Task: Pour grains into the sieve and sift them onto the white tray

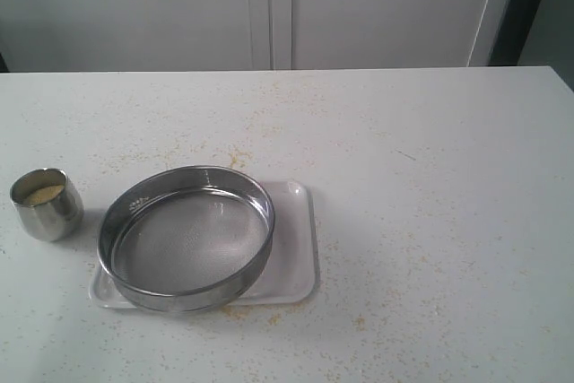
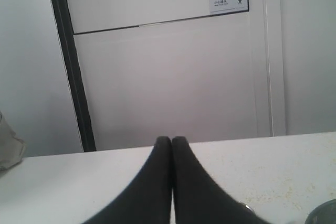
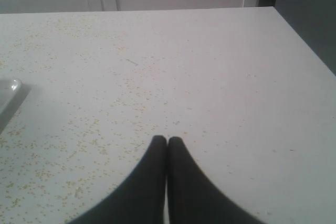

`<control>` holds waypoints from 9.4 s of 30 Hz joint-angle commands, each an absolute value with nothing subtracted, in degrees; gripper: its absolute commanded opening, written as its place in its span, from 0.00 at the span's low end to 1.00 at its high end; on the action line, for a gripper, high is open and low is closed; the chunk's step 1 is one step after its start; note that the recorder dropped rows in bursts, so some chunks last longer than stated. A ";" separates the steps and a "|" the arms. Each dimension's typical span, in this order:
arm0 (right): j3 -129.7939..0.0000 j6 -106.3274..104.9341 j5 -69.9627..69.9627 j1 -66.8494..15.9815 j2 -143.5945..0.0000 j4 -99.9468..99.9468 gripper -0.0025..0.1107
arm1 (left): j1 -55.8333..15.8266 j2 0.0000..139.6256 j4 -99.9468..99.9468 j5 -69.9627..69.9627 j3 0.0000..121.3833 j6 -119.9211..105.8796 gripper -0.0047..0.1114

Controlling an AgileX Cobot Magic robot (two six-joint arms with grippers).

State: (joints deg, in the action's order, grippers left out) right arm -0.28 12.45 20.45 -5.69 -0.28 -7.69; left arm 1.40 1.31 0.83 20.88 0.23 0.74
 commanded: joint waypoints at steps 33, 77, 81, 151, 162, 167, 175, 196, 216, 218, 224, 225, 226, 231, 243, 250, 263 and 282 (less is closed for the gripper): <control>0.00 12.64 19.52 -5.17 0.00 -7.73 0.02 | 1.51 67.85 8.69 59.51 0.00 12.23 0.04; 0.00 12.64 19.52 -5.17 0.00 -7.73 0.02 | 1.51 86.60 17.33 64.69 8.41 11.77 0.94; 0.00 12.64 19.52 -5.17 0.00 -7.73 0.02 | 1.51 89.43 19.29 64.71 10.54 11.88 0.94; 0.00 14.50 19.52 -5.17 0.00 -7.73 0.02 | 1.51 114.10 18.26 69.96 28.16 13.32 0.94; 0.00 14.50 19.52 -5.17 0.00 -7.73 0.02 | 1.51 114.42 18.50 69.96 28.16 14.83 0.62; 0.00 14.50 19.52 -5.17 0.00 -7.73 0.02 | 1.51 114.42 19.72 69.96 28.16 14.29 0.05; 0.00 14.50 19.52 -5.17 0.00 -7.73 0.02 | 1.51 114.42 19.72 69.96 28.16 14.07 0.05; 0.00 14.50 19.52 -5.17 0.00 -7.73 0.02 | 1.51 108.41 24.83 69.96 27.98 13.68 0.05; 0.00 14.50 19.52 -5.17 0.00 -7.73 0.02 | 1.51 80.90 29.22 50.71 23.73 30.89 0.05; 0.00 14.50 19.52 -5.17 0.00 -7.73 0.02 | 1.51 77.90 29.22 47.23 23.73 31.58 0.05; 0.00 14.50 19.52 -5.17 0.00 -7.73 0.02 | 1.51 70.25 30.52 39.93 23.73 32.40 0.05; 0.00 14.50 19.52 -5.17 0.00 -7.73 0.02 | 1.51 69.58 30.84 38.47 23.73 32.40 0.05; 0.00 14.50 19.52 -5.17 0.00 -7.73 0.02 | 1.51 68.88 30.97 37.00 23.73 32.09 0.05; 0.00 14.50 19.52 -5.17 0.00 -7.73 0.02 | 1.51 68.31 30.86 34.37 23.73 31.30 0.05; 0.00 14.50 19.52 -5.17 0.00 -7.73 0.02 | 1.51 68.43 30.97 33.64 25.71 34.14 0.04; 0.00 14.50 19.52 -5.17 0.00 -7.73 0.02 | -4.31 70.75 30.97 23.63 30.26 32.07 0.04; 0.00 14.50 19.52 -5.17 0.00 -7.73 0.02 | -11.67 75.68 30.97 15.56 36.32 26.44 0.04; 0.00 14.50 19.52 -5.17 0.00 -7.73 0.02 | -21.51 81.38 30.97 -1.15 47.48 18.54 0.04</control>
State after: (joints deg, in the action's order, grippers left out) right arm -0.28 14.37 20.45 -5.69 -0.28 -7.69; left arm -19.99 80.60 30.97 0.86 45.48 21.00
